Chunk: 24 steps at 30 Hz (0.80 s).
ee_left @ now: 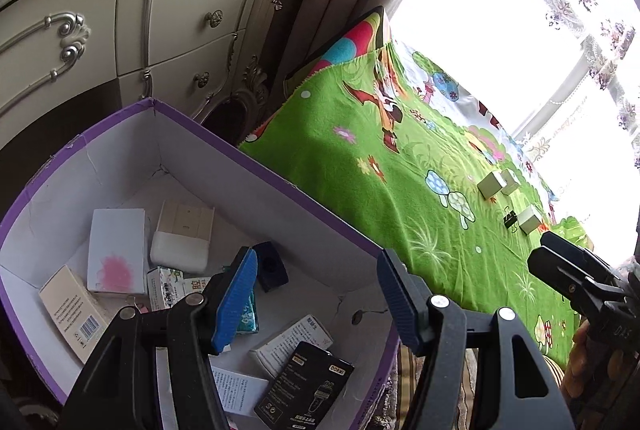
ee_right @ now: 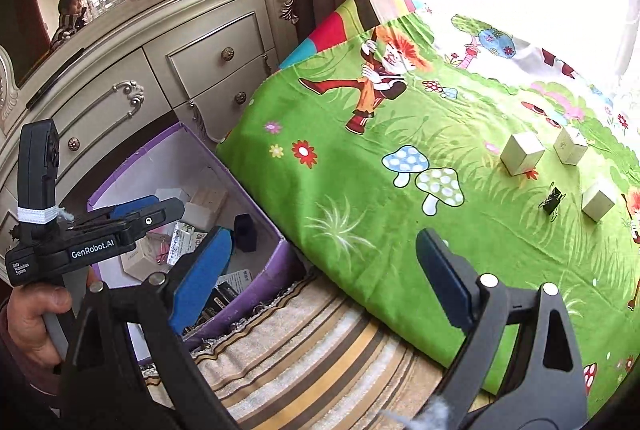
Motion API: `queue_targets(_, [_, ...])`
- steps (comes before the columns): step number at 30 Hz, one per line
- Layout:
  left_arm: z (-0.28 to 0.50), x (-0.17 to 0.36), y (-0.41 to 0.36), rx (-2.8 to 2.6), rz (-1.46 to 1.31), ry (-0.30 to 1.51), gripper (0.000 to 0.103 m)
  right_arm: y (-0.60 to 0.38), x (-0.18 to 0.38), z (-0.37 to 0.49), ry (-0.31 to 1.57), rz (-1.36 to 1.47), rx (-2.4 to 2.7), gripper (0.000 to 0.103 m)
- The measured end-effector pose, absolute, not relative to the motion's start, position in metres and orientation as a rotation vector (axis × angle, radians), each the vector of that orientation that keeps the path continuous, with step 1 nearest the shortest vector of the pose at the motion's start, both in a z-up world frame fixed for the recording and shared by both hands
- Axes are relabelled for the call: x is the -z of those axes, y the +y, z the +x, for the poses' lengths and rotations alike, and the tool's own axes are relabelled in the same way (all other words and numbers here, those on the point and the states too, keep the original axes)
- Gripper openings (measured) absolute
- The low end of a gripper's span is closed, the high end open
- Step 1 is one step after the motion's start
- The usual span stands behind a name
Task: Organize rigid objects
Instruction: 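Move both tools back over the remaining items on the sheet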
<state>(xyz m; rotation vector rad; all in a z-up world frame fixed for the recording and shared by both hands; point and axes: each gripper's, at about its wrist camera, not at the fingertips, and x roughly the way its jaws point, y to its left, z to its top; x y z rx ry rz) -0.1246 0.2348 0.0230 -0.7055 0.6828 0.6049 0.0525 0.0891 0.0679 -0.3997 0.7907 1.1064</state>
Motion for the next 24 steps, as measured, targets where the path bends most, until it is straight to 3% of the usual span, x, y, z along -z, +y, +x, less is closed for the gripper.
queue_targets(24, [-0.027, -0.032, 0.198, -0.472, -0.588, 0.776, 0.063, 0.033, -0.073, 0.246, 0.773, -0.204, -0.704, 0.095])
